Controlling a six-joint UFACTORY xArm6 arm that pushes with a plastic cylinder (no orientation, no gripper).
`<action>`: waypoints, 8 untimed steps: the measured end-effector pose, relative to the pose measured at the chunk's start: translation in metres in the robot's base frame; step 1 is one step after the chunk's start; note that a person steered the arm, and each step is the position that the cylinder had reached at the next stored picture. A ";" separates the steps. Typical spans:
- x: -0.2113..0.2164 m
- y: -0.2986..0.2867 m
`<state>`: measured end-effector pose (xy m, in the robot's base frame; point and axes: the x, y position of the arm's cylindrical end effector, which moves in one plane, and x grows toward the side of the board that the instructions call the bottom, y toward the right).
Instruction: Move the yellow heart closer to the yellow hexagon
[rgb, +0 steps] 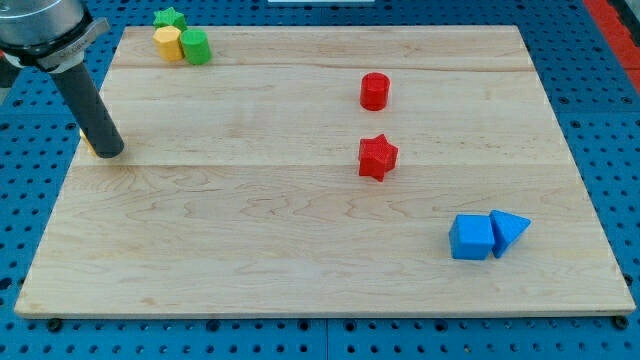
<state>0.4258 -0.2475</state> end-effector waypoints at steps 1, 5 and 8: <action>0.005 -0.003; -0.070 -0.027; -0.141 -0.018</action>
